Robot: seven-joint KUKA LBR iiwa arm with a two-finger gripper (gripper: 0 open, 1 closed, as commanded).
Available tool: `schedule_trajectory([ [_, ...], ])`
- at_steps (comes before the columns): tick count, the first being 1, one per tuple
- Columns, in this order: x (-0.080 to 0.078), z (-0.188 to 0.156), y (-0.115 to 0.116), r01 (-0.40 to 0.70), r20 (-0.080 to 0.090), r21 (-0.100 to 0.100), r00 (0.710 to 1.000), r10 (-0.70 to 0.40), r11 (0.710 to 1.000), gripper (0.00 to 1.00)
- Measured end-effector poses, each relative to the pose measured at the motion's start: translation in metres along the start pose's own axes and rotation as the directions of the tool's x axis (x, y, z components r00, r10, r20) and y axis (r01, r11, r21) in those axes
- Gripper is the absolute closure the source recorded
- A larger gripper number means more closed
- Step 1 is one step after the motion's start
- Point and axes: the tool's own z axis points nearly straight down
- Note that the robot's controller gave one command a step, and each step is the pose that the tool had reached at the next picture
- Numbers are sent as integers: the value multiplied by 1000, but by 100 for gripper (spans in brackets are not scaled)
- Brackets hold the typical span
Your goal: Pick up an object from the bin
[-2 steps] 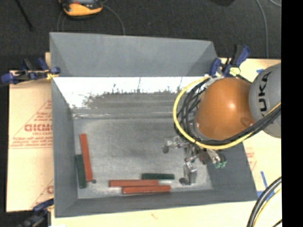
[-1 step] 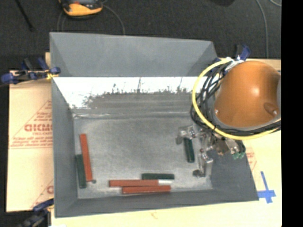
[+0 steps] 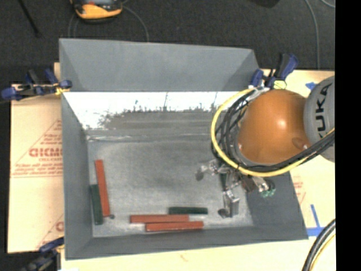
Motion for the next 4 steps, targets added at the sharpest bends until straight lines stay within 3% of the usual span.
schedule_trajectory([
  [1,-6,50,12,144,-4,-2,990,-144,990,0],
  [2,3,109,17,166,-4,-4,986,-166,986,100],
  [3,3,109,17,165,-4,-4,986,-165,986,100],
  [4,-7,60,17,186,-14,-9,982,-186,982,100],
])
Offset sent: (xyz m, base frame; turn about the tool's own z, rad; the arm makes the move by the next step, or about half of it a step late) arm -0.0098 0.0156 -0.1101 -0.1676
